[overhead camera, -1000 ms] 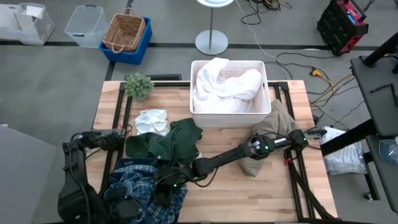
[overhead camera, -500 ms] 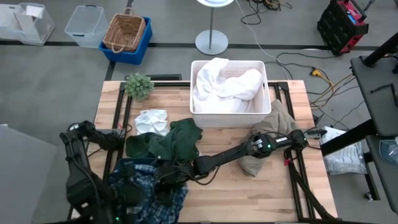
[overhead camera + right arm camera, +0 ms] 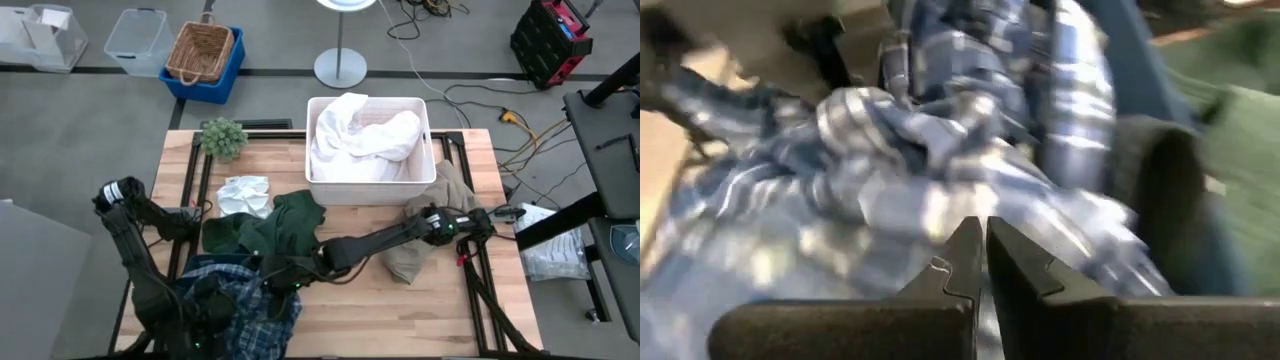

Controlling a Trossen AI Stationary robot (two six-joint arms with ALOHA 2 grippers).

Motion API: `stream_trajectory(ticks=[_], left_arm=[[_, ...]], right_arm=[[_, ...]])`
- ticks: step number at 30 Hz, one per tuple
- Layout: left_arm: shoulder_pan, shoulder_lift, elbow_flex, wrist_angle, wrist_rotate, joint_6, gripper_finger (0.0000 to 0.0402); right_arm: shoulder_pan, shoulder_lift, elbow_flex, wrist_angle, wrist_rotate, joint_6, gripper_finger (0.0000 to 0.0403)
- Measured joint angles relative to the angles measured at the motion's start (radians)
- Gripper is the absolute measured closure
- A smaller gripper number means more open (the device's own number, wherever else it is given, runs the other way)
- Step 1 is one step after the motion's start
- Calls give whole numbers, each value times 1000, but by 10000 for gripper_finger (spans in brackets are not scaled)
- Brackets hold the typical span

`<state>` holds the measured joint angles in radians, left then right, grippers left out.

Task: Sort clothes
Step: Put the blue shirt in the blue bin

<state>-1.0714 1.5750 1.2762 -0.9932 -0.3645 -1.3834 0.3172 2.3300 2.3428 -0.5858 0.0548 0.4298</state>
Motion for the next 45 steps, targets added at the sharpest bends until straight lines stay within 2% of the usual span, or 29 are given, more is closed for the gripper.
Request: stream_trajectory(ticks=[5,13,19,25,31,36,45], left_arm=[[0,19,-126,78,10,-88,401],[-1,52,-325,364,23,-171,401],[-6,51,-355,398,16,-203,401],[-4,26,-271,314,37,-193,401],[-4,23,-78,112,76,-229,393],[-1,26,90,-79,79,-270,348],[2,31,287,-324,77,-403,250]], right_arm=[[1,-66,0,-149,48,-18,390],[1,-136,0,-183,108,-48,390],[-2,-145,1,-188,131,-79,390],[-6,-148,1,-206,131,-105,390],[-34,-176,1,-311,125,-154,390],[-78,-213,2,-404,122,-207,390],[-174,-314,2,-531,122,-345,390]])
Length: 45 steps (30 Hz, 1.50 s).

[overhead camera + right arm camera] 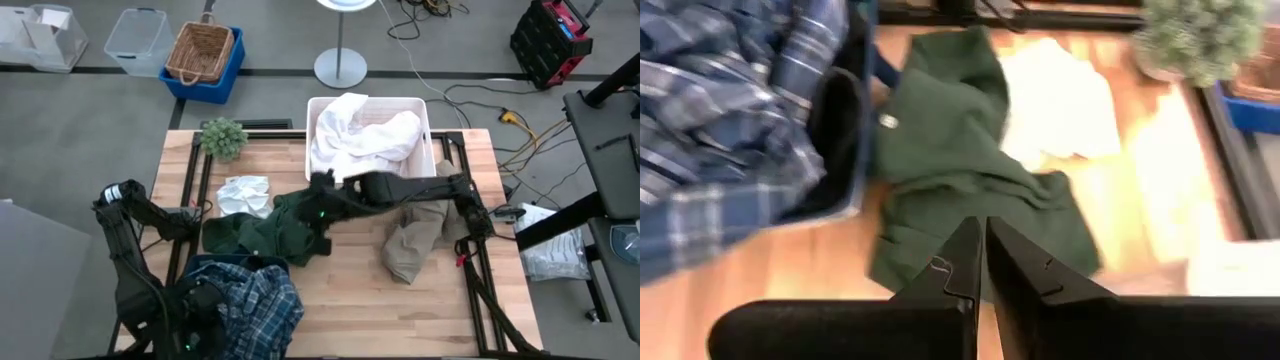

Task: Sort clothes
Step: Put the blue shirt in the blue bin, then put the white shorts in the white bin

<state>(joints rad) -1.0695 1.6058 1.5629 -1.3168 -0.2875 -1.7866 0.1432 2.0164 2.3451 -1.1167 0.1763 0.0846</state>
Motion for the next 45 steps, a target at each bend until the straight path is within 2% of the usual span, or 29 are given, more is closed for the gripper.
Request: stream_trajectory(ticks=[6,10,14,17,21,28,35,38,45], left_arm=[[17,-2,129,-81,-8,-44,225],[65,-3,196,-145,-69,-48,224],[140,-3,237,-171,-145,48,224],[219,-4,253,-179,-159,163,224],[337,-4,263,-182,-179,329,224],[473,-4,289,-183,-321,560,224],[592,-5,326,-206,-403,768,224],[646,-11,334,-258,-376,823,224],[827,-102,272,-255,-173,1041,231]], right_arm=[[-69,-67,0,-132,1,-60,390],[-115,-119,-2,-253,1,-71,390],[-155,-159,-9,-389,1,-60,390],[-172,-198,-34,-457,1,-14,390],[-174,-309,-144,-453,1,60,390],[-174,-561,-406,-419,8,279,390],[-174,-768,-691,-275,8,390,390],[-174,-810,-771,-176,8,406,390],[-184,-792,-819,16,12,414,390]])
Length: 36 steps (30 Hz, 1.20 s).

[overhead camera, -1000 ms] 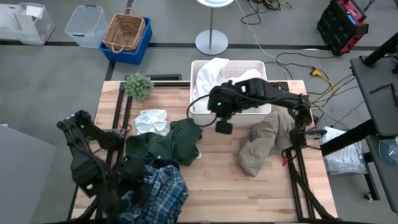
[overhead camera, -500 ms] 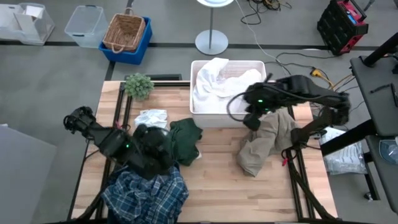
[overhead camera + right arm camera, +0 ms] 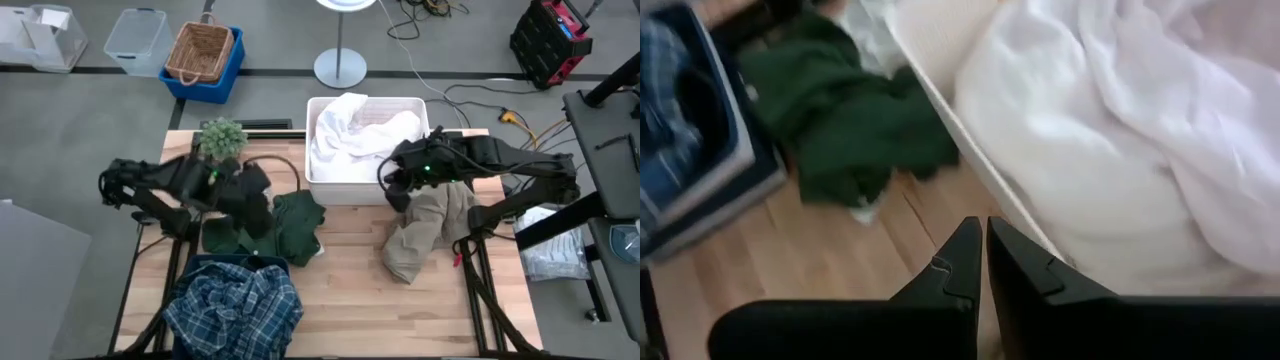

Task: Sort clothes
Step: Put the white shorts in the white bin

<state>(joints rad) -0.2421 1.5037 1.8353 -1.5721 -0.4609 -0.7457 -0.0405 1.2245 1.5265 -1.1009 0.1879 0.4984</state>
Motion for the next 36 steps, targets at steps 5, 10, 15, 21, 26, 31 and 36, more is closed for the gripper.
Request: stream_trajectory(ticks=[5,10,15,21,26,31,36], left_arm=[[188,-148,-199,0,231,95,239],[367,-326,-472,39,332,163,240],[596,-430,-679,165,456,212,240],[845,-395,-810,229,426,259,240],[956,-295,-829,274,415,363,235],[991,-182,-840,398,411,451,206],[990,-71,-841,404,405,523,182]], right_arm=[[-9,46,3,110,0,0,390],[-12,100,4,158,-1,0,390],[-15,160,4,164,-4,1,390],[-15,216,4,164,-13,7,390],[-15,233,4,164,-14,25,390],[-15,228,5,173,-12,39,390],[-15,222,5,173,-11,68,390]])
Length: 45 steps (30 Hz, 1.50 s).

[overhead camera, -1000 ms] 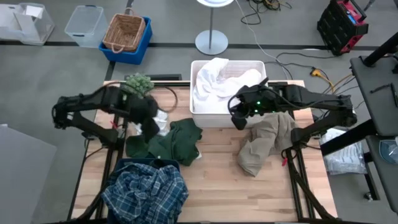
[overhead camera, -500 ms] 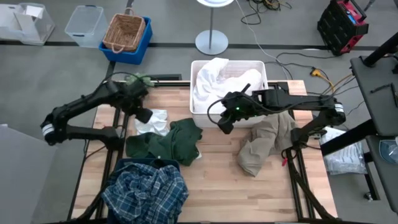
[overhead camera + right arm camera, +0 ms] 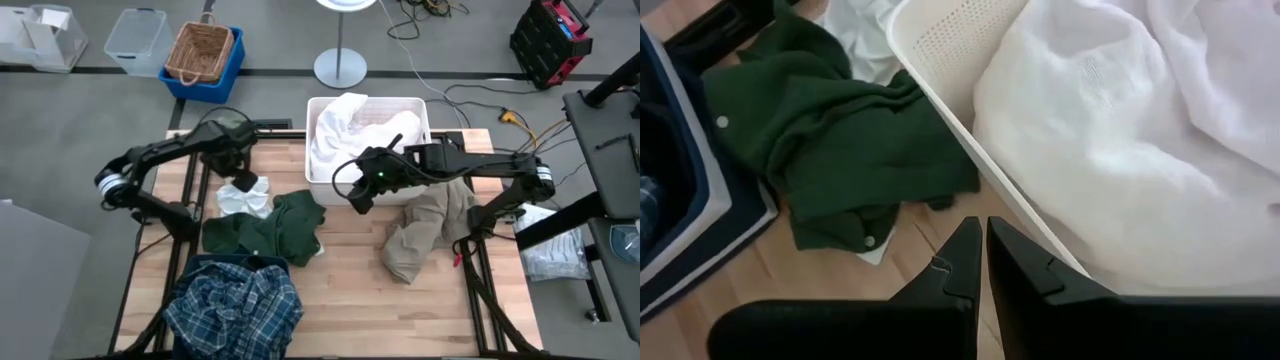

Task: Sort clothes
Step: Put the white shorts in the white bin

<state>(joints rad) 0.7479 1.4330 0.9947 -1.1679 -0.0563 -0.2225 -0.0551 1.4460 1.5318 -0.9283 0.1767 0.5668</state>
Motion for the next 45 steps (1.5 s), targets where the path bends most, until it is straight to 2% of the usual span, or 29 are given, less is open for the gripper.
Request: stream_trajectory(ticks=[6,10,18,24,30,35,39,42,45], left_arm=[[0,83,0,-5,1,76,180],[1,68,-3,-18,-4,123,202],[7,41,-26,-14,15,177,297],[7,40,-27,-9,15,178,392],[6,-4,-19,-27,25,194,400],[5,-134,33,-73,73,188,401],[5,-230,46,-46,71,199,401],[5,-249,43,5,72,132,398],[0,-232,37,23,101,68,377]], right_arm=[[0,4,0,0,5,26,390],[0,4,0,0,6,41,390],[0,4,0,3,6,53,390],[3,4,0,4,7,63,390],[3,3,0,11,6,45,390],[3,2,0,53,6,16,390],[3,2,0,89,6,6,390],[2,2,0,109,6,-5,390],[2,2,0,121,6,-12,390]])
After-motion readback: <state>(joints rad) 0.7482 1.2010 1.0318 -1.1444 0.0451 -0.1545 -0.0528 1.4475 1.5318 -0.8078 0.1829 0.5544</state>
